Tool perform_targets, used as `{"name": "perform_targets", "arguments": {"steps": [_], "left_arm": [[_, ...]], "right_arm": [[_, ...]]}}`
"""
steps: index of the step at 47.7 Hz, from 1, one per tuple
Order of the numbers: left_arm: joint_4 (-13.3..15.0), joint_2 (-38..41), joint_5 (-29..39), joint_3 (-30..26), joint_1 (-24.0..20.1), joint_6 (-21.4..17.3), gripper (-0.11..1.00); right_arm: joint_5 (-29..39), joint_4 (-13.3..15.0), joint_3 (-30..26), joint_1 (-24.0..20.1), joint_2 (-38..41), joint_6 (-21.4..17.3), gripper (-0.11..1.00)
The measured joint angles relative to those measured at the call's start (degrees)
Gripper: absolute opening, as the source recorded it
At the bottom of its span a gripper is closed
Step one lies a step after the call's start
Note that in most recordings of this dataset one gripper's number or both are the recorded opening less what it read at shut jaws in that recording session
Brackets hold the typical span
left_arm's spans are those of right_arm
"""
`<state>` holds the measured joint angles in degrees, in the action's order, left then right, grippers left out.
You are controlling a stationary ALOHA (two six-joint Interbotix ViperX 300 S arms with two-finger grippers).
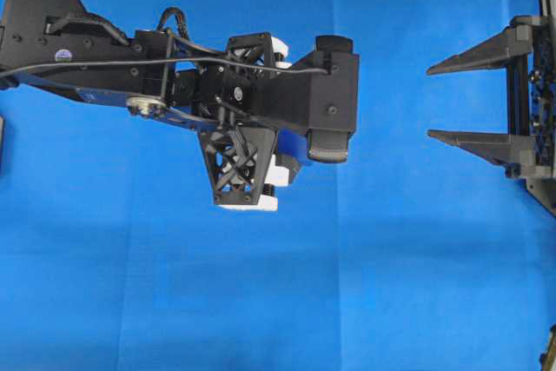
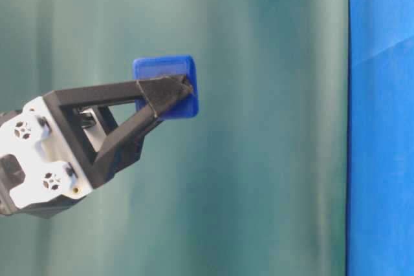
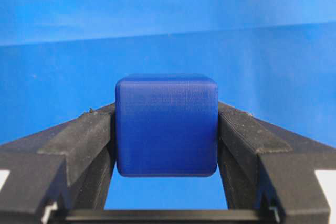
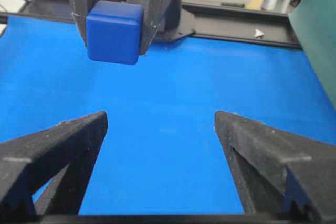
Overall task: Handover the blue block to the right arm after grasping it with the left arm, then place it in the designated position.
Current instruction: 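Lift the blue cube and rotate the left gripper to hold it horizontally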
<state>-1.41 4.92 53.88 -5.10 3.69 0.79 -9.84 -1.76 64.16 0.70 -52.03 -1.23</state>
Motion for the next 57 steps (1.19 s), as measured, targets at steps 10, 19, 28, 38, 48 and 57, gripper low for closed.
{"name": "perform_targets", "arguments": {"steps": [10, 19, 28, 38, 48, 57], "left_arm": [[0.00, 0.00, -0.26, 0.09, 0.09, -0.35, 0.49], [0.00, -0.09, -0.79, 0.62, 0.09, -0.18, 0.49], [0.00, -0.79, -1.93, 1.85, 0.00, -0.26, 0.49], [0.00, -3.96, -8.35, 6.77, 0.09, -0.35, 0.49], [0.00, -9.49, -21.27, 16.00, 0.09, 0.00, 0.49], [0.00, -15.38, -36.39, 25.40, 0.09, 0.00, 0.49]], "right_arm": [[0.00, 0.09, 0.00, 0.00, 0.00, 0.00, 0.96], [0.00, 0.09, 0.00, 0.00, 0.00, 0.00, 0.96], [0.00, 0.00, 0.00, 0.00, 0.09, 0.00, 0.96], [0.00, 0.09, 0.00, 0.00, 0.00, 0.00, 0.96], [0.00, 0.09, 0.00, 0.00, 0.09, 0.00, 0.96], [-0.26, 0.09, 0.09, 0.00, 0.26, 0.00, 0.96]]}}
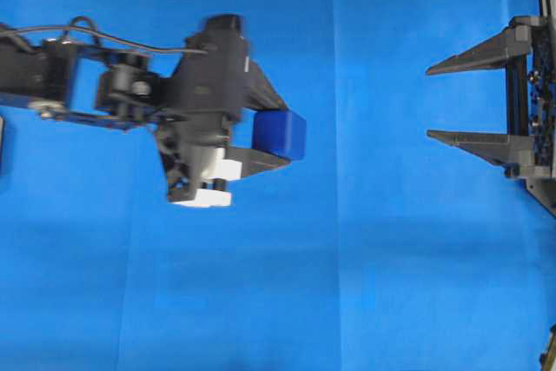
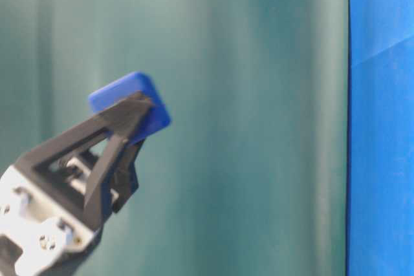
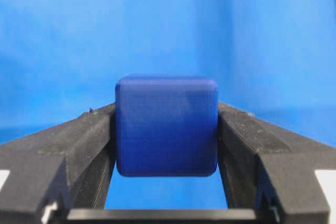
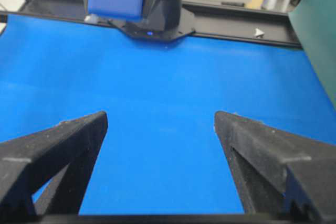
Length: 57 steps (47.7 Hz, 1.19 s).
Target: Handover the blue block to the right arm after grasping it with the left arm, then place it in the designated position.
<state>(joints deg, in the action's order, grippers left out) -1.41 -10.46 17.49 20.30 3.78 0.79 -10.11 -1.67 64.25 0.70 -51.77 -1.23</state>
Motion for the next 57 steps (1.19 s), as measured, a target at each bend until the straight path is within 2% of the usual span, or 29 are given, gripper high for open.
{"name": "perform_targets", "arguments": {"steps": [12, 24, 32, 57], "left_arm": [[0.18, -5.62, -17.31, 11.69, 0.00, 0.09, 0.49], [0.18, -7.65, -29.36, 18.02, 0.09, -0.53, 0.49], [0.18, -8.17, -31.82, 18.90, 0.09, -0.53, 0.49], [0.35, -8.17, -32.08, 18.90, 0.09, -0.53, 0.49]], "right_arm": [[-0.97, 0.00, -0.09, 0.00, 0.97, 0.00, 0.96], [-1.58, 0.09, -0.09, 0.00, 1.14, 0.18, 0.96], [-1.58, 0.09, -0.09, 0.00, 1.14, 0.26, 0.96], [-1.85, 0.09, -0.09, 0.00, 1.41, 0.35, 0.96]]}}
